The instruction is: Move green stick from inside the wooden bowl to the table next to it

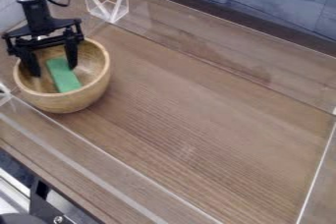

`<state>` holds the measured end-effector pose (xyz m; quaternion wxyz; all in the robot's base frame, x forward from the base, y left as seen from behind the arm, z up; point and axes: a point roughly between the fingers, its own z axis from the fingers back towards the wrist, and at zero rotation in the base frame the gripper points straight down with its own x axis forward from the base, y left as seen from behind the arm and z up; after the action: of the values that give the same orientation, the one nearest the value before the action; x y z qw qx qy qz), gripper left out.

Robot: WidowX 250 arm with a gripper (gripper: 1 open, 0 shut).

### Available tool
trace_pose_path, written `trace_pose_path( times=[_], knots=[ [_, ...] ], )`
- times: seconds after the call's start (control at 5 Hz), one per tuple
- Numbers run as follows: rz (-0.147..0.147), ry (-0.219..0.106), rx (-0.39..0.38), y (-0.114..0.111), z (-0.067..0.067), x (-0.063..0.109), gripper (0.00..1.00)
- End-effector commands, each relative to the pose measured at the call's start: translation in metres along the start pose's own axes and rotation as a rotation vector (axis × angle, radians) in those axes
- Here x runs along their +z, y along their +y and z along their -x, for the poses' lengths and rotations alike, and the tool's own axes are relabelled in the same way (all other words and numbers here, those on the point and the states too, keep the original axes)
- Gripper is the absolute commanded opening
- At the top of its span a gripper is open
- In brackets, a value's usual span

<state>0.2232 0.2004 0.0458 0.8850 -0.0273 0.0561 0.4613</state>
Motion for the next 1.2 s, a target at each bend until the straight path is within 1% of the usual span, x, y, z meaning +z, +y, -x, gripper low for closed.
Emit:
trace_pose_path(
  times=[0.0, 0.2, 0.4, 0.8, 1.0],
  knots=[
    [0.021, -0.041, 0.001, 0.004, -0.009, 0.015, 1.0],
    [0.032, -0.035, 0.02, 0.007, -0.011, 0.006, 1.0],
    [0.031, -0.034, 0.01, 0.008, -0.011, 0.001, 0.0],
    [0.037, -0.029, 0.029, 0.01, -0.014, 0.013, 0.0],
    [0.039, -0.025, 0.025, 0.009, -0.015, 0.016, 0.0]
  ],
)
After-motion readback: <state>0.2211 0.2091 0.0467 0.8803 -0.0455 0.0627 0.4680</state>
